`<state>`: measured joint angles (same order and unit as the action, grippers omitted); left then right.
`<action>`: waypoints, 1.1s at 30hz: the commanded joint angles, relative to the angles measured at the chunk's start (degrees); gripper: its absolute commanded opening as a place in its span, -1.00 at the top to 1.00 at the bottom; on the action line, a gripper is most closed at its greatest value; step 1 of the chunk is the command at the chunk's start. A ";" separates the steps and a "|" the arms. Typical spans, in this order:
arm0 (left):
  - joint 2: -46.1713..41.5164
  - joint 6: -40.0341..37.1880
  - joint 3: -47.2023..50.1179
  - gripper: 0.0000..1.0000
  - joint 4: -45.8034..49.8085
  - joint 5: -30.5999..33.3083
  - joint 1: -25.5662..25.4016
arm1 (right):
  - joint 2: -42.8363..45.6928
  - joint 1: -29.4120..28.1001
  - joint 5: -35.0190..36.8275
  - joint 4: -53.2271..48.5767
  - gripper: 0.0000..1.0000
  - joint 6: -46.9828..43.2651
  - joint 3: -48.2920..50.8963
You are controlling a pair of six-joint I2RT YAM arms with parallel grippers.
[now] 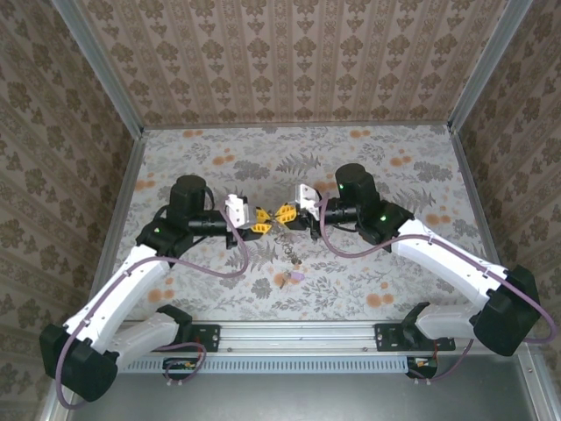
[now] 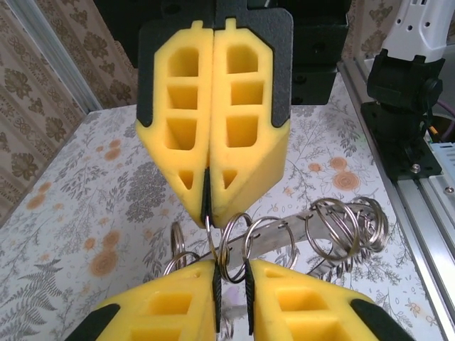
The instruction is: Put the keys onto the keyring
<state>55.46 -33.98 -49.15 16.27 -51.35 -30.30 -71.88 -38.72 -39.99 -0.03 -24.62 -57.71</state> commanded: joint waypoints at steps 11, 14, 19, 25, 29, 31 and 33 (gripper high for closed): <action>-3.81 5.37 4.14 0.32 -4.23 0.65 -2.37 | 1.41 -1.00 6.19 13.86 1.00 4.76 2.72; -3.55 6.36 3.80 0.27 -4.78 0.16 -2.65 | 1.26 -1.14 5.71 14.56 1.00 4.76 2.98; -7.84 6.74 4.59 0.25 -3.88 0.40 -0.68 | 1.47 -1.18 6.27 14.45 1.00 3.89 3.30; -12.20 8.80 4.49 0.17 -1.77 -0.59 7.39 | 1.83 -1.26 4.48 12.16 1.00 2.08 2.60; -9.31 9.19 1.87 0.15 -1.59 -2.43 9.03 | 1.49 -1.40 3.63 11.06 1.00 0.72 2.16; -7.60 9.20 0.61 0.13 -2.21 -3.54 9.14 | 1.31 -1.44 3.88 11.02 1.00 0.63 1.99; -6.17 9.22 -0.31 0.13 -2.93 -3.75 9.19 | 1.30 -1.55 4.14 11.05 1.00 0.50 1.90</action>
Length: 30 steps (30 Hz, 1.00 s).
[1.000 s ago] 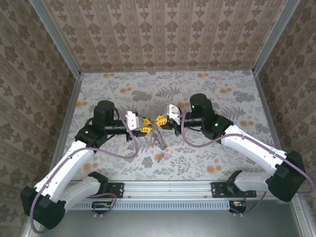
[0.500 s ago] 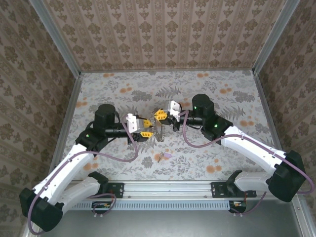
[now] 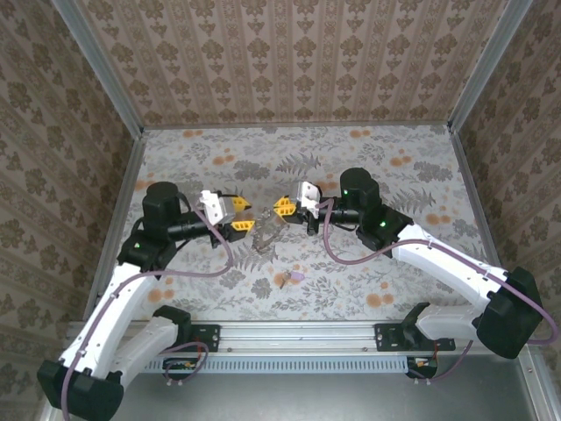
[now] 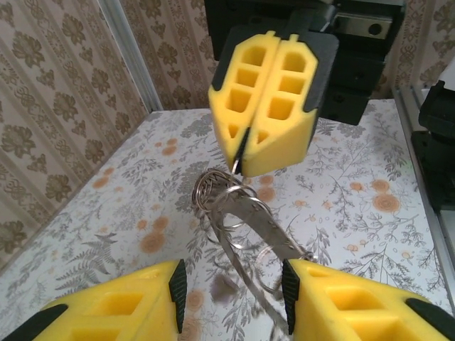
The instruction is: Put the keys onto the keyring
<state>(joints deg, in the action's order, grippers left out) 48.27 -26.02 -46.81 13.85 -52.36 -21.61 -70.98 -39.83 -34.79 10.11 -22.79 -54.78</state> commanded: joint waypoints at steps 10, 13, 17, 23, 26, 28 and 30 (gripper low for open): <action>8.38 1.70 -6.16 0.33 -3.84 0.64 0.72 | 0.36 -1.12 -0.20 -1.25 1.00 -3.60 -1.52; 10.26 0.40 -7.41 0.60 -3.08 -0.95 -0.32 | -0.07 -1.30 -0.22 -0.87 1.00 -3.49 -1.71; 10.78 -2.97 -7.55 0.80 -0.95 -1.87 -2.63 | -0.62 -1.56 -0.15 -0.61 1.00 -3.32 -1.90; 9.85 -4.46 -5.54 0.90 -0.05 -6.55 -3.77 | -0.56 -1.64 0.85 0.76 1.00 -2.62 -1.51; 9.24 -4.75 -4.18 0.91 0.54 -6.44 -4.04 | -0.47 -1.59 0.95 1.06 1.00 -2.26 -1.39; 8.73 -4.74 -3.60 0.88 0.48 -6.16 -3.99 | -0.42 -1.61 0.82 1.27 1.00 -2.00 -1.43; 8.10 -4.65 -3.16 0.83 0.33 -6.09 -4.14 | -0.30 -1.62 0.77 1.42 1.00 -1.83 -1.39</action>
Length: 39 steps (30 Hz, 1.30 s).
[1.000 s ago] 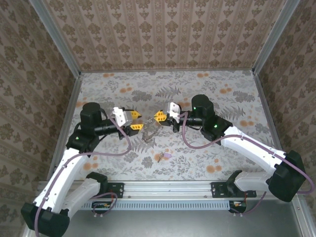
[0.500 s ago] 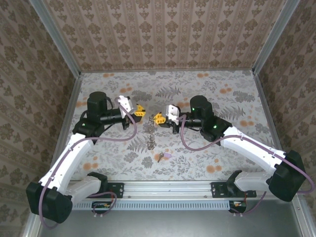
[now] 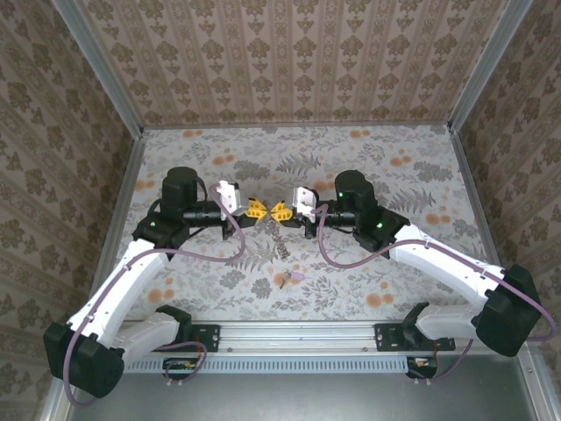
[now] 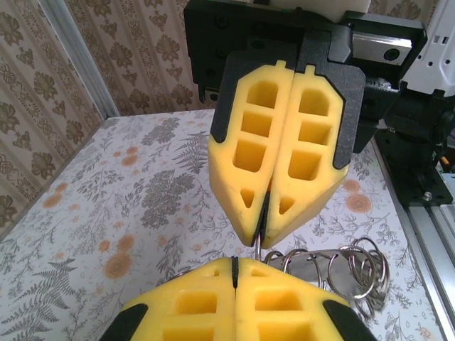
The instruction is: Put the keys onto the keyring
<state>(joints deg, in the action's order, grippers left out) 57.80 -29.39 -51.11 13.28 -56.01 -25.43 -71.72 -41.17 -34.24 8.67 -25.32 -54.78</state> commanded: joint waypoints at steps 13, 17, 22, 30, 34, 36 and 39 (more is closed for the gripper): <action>-4.44 -0.31 2.57 0.42 1.38 -1.58 -0.28 | 0.55 -0.31 -0.12 2.96 1.00 1.15 -1.22; -3.73 0.10 2.37 0.42 1.20 -3.29 -0.39 | 0.62 -0.25 0.05 3.00 1.00 1.13 -1.38; -2.49 0.28 1.78 0.42 0.87 -1.90 -0.37 | 0.60 -0.48 -1.14 3.35 1.00 1.41 -1.71; -2.19 0.86 1.03 0.42 -0.26 1.08 -0.32 | 0.88 -0.58 -2.32 3.47 1.00 1.50 -1.67; -1.82 1.49 0.53 0.48 -0.67 -0.10 -0.33 | 0.63 -0.61 -2.08 3.75 1.00 1.67 -1.76; -1.47 1.87 0.32 0.52 -0.80 -1.02 -0.35 | 0.47 -0.77 -2.06 4.20 1.00 1.85 -1.75; -0.79 1.88 0.32 0.54 -0.80 -1.41 -2.33 | 0.20 -1.02 -1.98 4.61 1.00 2.12 -1.82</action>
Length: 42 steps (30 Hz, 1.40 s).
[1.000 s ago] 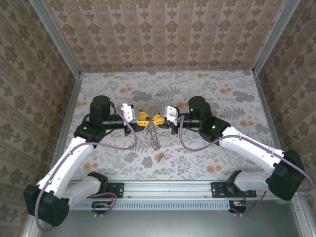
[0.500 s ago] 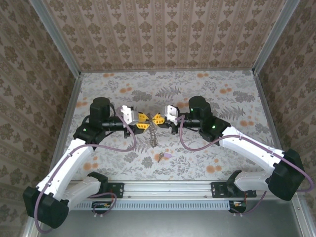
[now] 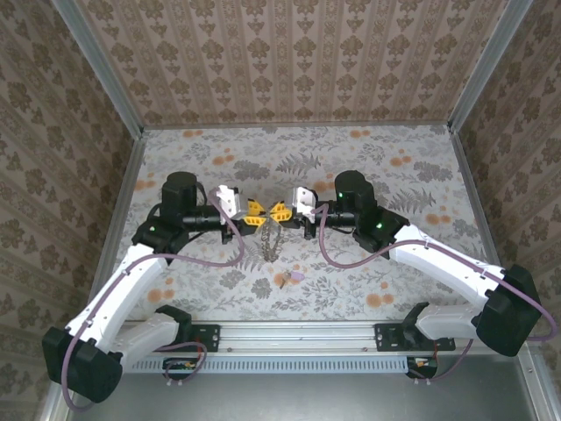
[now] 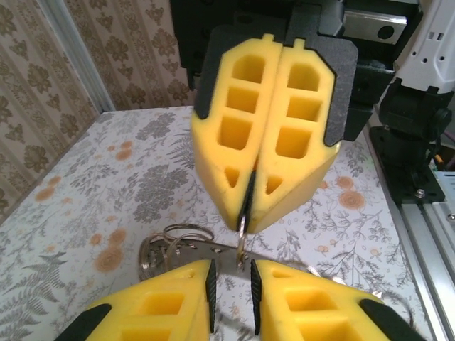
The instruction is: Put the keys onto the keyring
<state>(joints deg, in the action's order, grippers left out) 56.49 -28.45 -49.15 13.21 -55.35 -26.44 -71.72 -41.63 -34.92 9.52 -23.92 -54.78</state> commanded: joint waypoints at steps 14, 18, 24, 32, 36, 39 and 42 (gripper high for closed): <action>1.17 -1.43 -3.82 1.00 1.75 -1.18 -1.87 | -0.18 -0.78 -1.47 -0.38 1.00 -2.14 -2.56; 0.45 -1.90 -3.59 1.00 1.89 0.36 -1.86 | 0.97 -0.66 -0.96 -4.75 1.00 -5.09 -2.72; -3.53 -5.76 1.95 1.00 -4.33 -3.99 -1.98 | 2.74 0.04 0.56 -8.50 0.37 -7.25 -1.38; -4.02 -2.52 4.06 1.00 -9.99 -8.71 -2.13 | 4.80 0.53 -1.14 -7.55 0.47 -5.10 1.69; -4.00 -1.73 4.41 1.00 -11.06 -8.00 -2.38 | 4.61 0.35 -4.06 -7.23 0.65 -5.48 1.45; -3.71 -1.31 4.48 1.00 -11.37 -7.50 -2.39 | 5.44 0.38 -3.44 -2.21 0.57 -4.17 3.53; -3.32 -1.25 4.27 1.00 -11.69 -7.41 -2.39 | 5.33 0.37 -3.14 -0.91 0.55 -4.02 3.68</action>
<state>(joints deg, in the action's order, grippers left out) 52.84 -30.61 -44.73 4.19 -60.69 -28.53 -67.46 -41.41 -36.62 5.13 -28.53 -51.62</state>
